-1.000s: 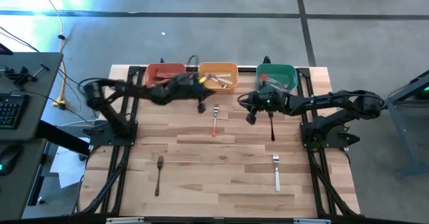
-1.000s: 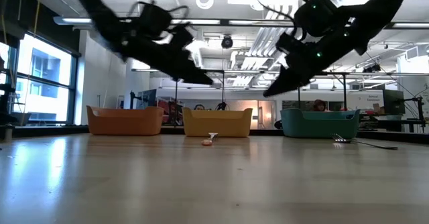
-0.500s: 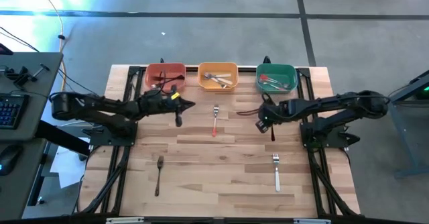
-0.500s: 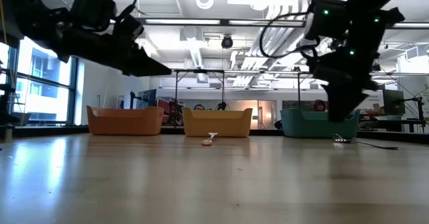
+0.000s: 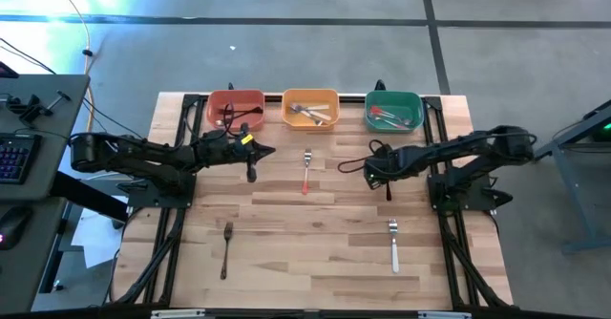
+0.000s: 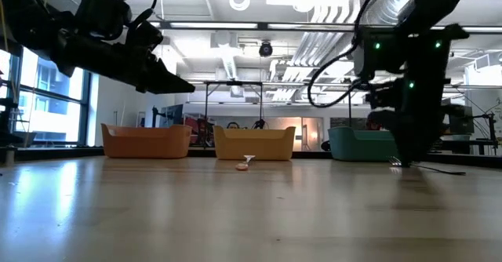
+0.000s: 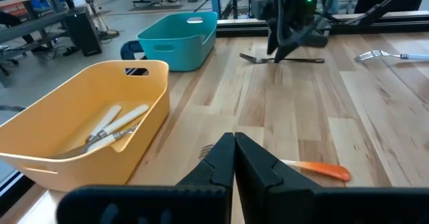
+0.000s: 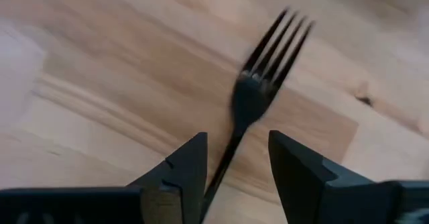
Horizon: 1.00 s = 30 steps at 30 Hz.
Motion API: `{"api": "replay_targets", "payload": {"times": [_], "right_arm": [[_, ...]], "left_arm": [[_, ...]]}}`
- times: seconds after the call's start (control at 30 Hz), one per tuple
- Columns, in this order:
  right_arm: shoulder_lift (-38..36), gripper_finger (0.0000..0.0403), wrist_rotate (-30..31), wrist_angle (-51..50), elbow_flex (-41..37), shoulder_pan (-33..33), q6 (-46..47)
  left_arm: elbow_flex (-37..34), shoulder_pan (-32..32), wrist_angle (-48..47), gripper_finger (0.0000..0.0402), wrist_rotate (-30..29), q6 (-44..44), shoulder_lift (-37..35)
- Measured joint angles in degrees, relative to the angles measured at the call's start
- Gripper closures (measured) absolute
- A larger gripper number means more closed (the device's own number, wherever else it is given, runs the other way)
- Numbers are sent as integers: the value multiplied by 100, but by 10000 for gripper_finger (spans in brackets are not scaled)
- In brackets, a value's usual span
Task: Sort silverware by color (type)
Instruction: Put the right black fork into the orange bin
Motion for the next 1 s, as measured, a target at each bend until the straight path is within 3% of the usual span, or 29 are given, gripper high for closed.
{"api": "replay_targets", "payload": {"times": [0.2, 0.43, 0.67, 0.8, 1.0], "right_arm": [[524, 283, -74, 304, 44, 5, -187], [436, 389, -127, 675, 5, 101, -757], [421, 387, -227, 1539, 42, 159, -1805], [453, 400, -456, 2631, 24, 64, -2635], [439, 401, -1084, 5350, -328, -182, -4108]], "left_arm": [[0, 0, 0, 401, 1, -14, 0], [2, 4, 83, 401, -303, -600, 2], [2, 2, 36, 401, 226, -611, 4], [2, -23, 37, 401, 581, -611, 4], [2, -254, 417, 400, 299, -702, 134]]}}
